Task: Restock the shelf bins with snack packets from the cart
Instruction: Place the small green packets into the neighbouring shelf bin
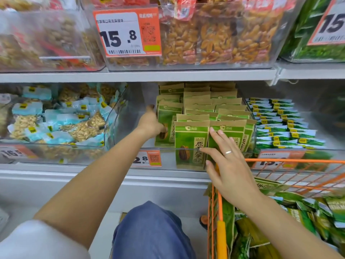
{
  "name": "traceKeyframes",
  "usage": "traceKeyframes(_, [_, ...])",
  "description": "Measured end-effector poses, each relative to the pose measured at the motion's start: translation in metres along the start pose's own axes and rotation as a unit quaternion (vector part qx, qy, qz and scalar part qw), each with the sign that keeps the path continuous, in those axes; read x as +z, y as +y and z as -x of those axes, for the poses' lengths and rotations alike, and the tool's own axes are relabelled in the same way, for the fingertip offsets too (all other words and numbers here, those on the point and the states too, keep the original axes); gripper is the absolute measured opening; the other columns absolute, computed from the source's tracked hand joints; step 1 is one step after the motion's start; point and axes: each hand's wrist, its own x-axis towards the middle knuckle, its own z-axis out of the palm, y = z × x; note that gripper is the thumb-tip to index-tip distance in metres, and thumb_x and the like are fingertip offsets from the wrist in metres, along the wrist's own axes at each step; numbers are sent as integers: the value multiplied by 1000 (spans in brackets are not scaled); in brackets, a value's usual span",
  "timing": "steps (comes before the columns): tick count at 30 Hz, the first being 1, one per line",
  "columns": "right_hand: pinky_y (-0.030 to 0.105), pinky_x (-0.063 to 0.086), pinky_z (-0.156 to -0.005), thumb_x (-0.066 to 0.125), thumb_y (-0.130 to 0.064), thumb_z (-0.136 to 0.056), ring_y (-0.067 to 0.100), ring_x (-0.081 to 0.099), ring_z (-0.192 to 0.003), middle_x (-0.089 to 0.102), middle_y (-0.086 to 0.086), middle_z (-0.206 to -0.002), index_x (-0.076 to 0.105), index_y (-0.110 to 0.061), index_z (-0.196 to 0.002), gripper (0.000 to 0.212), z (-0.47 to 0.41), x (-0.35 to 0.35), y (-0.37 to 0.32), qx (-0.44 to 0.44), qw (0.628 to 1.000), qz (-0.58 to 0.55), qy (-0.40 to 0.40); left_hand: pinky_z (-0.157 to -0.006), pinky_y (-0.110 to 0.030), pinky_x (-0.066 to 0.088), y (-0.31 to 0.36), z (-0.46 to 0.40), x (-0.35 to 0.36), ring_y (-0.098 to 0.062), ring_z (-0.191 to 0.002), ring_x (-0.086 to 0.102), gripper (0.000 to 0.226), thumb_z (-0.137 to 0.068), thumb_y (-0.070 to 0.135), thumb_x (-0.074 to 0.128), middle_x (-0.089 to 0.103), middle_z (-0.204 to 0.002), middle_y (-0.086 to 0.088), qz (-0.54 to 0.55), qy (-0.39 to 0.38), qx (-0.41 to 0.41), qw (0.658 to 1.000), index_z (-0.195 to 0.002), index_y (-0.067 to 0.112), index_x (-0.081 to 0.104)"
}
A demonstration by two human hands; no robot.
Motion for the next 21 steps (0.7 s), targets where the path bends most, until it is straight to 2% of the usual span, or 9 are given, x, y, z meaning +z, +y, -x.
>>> traceKeyframes(2, [33,4,-120,47,-20,-90,8,6,-145,26,-3,-155,63,-20,-120,34,1,1,0,2,1000,-10,1,-85,-35,46,5,-4,0,-35,-112,55,63,-78,6,74,55,-123,-19,-58,36,48,996,-129,2,38])
traceKeyframes(5, [23,-5,-119,44,-21,-92,6,3,-145,20,-9,-154,62,-21,-122,36,1,1,1,7,1000,-17,-4,-90,-37,43,7,-12,8,-38,-114,50,54,-79,4,69,49,-127,-23,-59,75,67,993,-125,0,42])
traceKeyframes(10, [23,-5,-119,34,-26,-92,3,-1,-145,23,-5,-155,61,-20,-123,41,1,2,2,8,999,-31,-4,-84,-33,44,4,-15,21,-37,-112,56,57,-84,15,70,58,-123,-20,-65,14,49,997,-131,4,38])
traceKeyframes(13, [23,-5,-119,34,-26,-92,3,-1,-145,25,-3,-156,61,-20,-123,41,1,2,2,8,1000,-29,-2,-77,-35,43,1,-15,18,-40,-108,58,58,-84,19,70,61,-117,-21,-106,10,54,993,-130,4,37])
traceKeyframes(16, [23,-4,-119,34,-26,-92,4,0,-145,25,-3,-156,61,-20,-123,41,1,2,2,7,1000,-29,-2,-73,-41,44,4,-12,17,-43,-102,59,53,-87,21,68,61,-112,-25,-168,32,58,984,-125,2,37])
traceKeyframes(18, [24,-4,-119,34,-26,-93,5,1,-146,24,-3,-156,60,-21,-123,41,1,2,2,7,1000,-28,-3,-69,-40,41,8,-8,16,-43,-99,60,52,-87,20,67,62,-109,-25,-207,63,62,974,-124,1,36])
traceKeyframes(21, [27,-2,-120,33,-26,-92,6,2,-146,24,-2,-156,60,-21,-123,42,2,2,2,6,1000,-24,-8,-68,-41,42,10,-3,12,-45,-95,60,44,-87,19,65,62,-105,-26,-221,114,69,966,-118,0,40])
